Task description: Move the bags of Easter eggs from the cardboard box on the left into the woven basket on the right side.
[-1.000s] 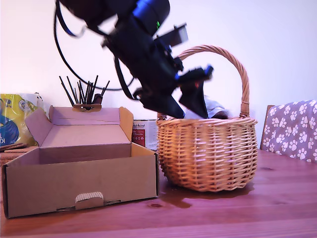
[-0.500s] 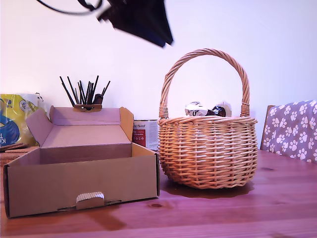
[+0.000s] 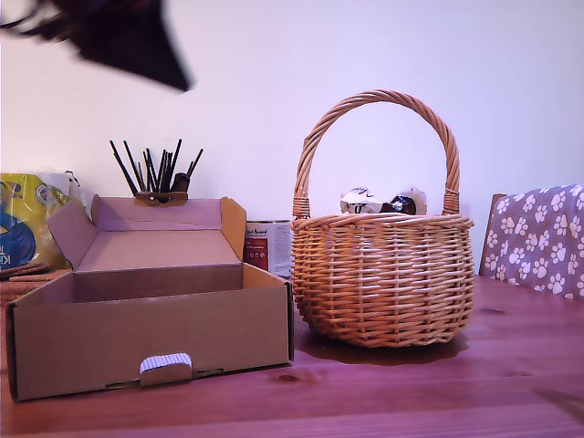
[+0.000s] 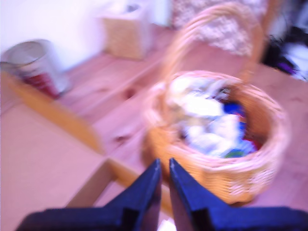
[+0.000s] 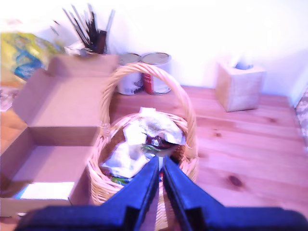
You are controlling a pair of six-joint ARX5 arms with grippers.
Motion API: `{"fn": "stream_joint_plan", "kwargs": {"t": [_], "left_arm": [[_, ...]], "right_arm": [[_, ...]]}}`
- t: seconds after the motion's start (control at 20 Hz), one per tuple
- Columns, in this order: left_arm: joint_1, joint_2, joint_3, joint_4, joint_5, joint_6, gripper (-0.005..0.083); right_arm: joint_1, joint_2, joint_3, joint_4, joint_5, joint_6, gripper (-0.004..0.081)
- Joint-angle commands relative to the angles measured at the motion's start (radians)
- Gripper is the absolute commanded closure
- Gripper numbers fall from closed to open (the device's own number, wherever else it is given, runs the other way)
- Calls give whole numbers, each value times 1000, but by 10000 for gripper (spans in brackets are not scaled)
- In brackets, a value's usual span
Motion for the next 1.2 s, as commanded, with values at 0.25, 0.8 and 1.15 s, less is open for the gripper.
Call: {"fn": "stream_joint_plan", "kwargs": {"t": [0.25, 0.8, 1.15], "left_arm": [[26, -311, -243, 33, -56, -13, 796], [26, -550, -274, -27, -56, -8, 796], [26, -503, -274, -53, -55, -8, 796]], "right_arm": [[-10, -30, -88, 57, -90, -16, 783], [-1, -97, -87, -63, -104, -43, 783], [-1, -97, -87, -185, -104, -43, 783]]}}
